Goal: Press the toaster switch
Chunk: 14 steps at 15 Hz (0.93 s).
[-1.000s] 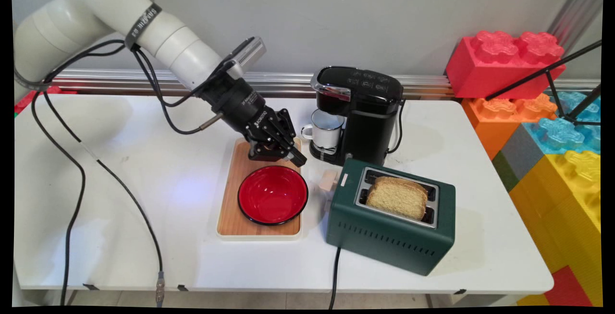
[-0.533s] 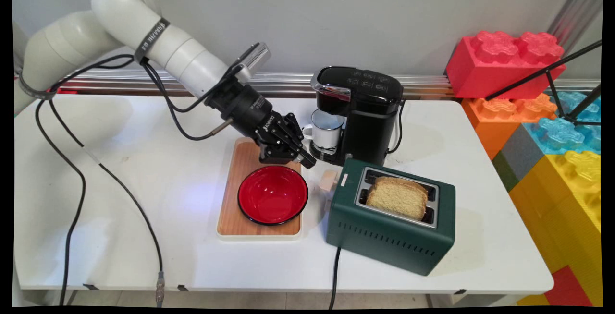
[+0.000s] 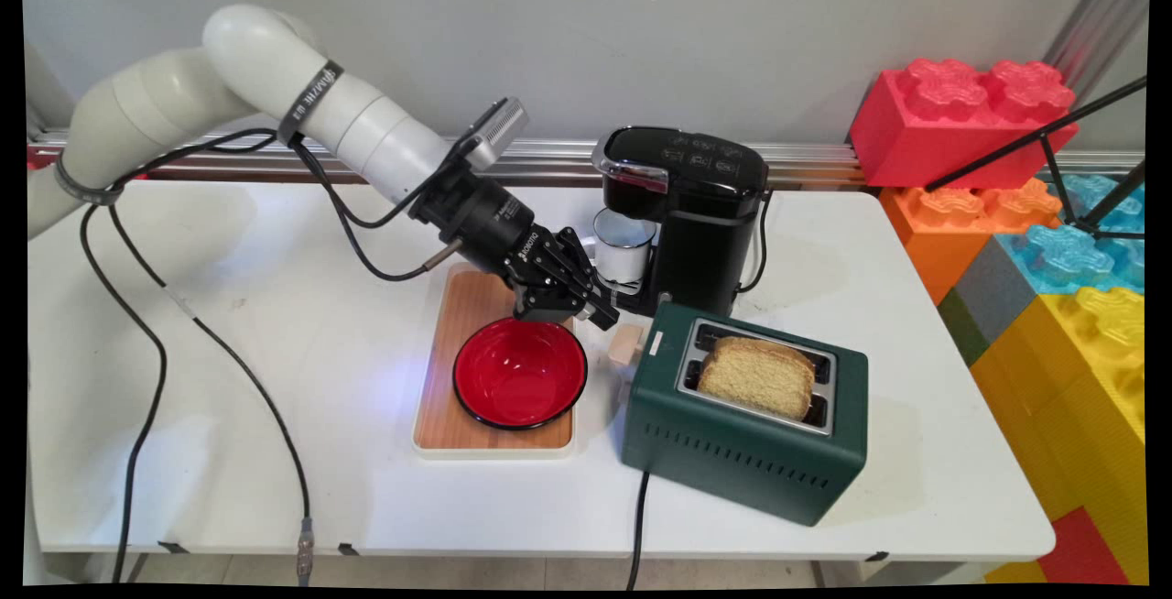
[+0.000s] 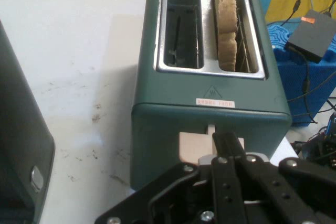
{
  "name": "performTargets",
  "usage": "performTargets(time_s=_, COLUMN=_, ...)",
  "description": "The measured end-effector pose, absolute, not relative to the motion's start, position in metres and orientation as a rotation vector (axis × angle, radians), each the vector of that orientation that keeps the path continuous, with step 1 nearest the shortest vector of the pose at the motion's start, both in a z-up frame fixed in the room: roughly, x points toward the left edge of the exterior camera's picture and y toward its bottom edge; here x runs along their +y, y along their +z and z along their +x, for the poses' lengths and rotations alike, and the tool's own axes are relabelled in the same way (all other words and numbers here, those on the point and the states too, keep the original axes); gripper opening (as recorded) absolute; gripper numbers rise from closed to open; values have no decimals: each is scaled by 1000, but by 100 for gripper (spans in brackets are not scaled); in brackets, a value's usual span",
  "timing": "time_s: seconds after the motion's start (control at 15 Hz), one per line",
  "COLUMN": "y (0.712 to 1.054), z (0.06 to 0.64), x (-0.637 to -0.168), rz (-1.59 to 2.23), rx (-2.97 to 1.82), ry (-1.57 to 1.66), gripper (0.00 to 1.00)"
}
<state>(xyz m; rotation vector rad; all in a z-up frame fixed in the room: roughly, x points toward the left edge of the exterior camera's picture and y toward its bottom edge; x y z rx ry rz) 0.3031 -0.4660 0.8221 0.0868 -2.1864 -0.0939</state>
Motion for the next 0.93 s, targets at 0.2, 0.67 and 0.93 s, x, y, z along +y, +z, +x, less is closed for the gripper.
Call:
performTargets(time_s=0.2, y=813, z=301, x=-467, rz=95, rx=-2179, ry=-104, gripper=0)
performTargets(time_s=0.67, y=796, z=293, x=-470, rz=114, rx=-2160, ry=-116, gripper=0)
performTargets(time_s=0.93, y=788, z=291, x=-470, rz=123, rx=-2155, ry=-124, gripper=0)
